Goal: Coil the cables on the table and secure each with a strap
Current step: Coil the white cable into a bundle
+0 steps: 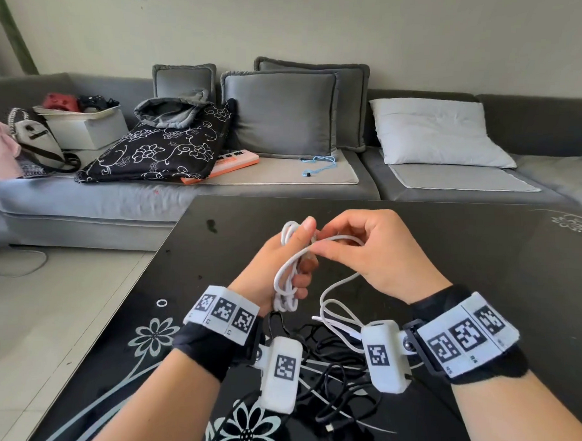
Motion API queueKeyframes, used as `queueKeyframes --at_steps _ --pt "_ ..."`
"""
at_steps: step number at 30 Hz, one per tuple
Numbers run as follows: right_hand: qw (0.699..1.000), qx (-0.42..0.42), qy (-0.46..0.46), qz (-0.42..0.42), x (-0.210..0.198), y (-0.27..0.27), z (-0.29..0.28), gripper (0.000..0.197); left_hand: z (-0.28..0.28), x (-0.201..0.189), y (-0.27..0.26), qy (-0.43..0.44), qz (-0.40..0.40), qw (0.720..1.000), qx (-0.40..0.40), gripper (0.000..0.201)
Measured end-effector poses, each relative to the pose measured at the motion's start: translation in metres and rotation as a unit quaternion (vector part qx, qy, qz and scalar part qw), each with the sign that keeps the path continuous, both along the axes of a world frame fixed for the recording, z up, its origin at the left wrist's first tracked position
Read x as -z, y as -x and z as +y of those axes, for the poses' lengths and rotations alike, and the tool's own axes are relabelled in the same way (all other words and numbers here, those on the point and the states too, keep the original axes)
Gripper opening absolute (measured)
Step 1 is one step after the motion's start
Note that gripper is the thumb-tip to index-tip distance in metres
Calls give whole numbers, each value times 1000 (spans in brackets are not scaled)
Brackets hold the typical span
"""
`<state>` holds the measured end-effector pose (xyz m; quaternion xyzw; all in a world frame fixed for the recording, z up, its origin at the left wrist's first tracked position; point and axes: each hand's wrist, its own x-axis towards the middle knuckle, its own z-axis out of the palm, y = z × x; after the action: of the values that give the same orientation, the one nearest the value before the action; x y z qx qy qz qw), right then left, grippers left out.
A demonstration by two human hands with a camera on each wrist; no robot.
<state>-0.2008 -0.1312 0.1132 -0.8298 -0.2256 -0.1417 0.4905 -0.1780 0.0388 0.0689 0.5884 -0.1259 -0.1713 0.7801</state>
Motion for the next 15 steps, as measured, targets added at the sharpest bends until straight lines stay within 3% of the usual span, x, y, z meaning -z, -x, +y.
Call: queueKeyframes --at_steps 6,12,15 --pt "998 63 -17 -21 3 -4 -2 13 0 -2 1 123 102 980 117 77" --pt "999 37 -11 -1 0 -4 -4 12 2 -3 4 120 100 972 176 47" --pt "1000 13 2 6 -1 -4 -5 10 0 -3 7 105 95 973 180 42"
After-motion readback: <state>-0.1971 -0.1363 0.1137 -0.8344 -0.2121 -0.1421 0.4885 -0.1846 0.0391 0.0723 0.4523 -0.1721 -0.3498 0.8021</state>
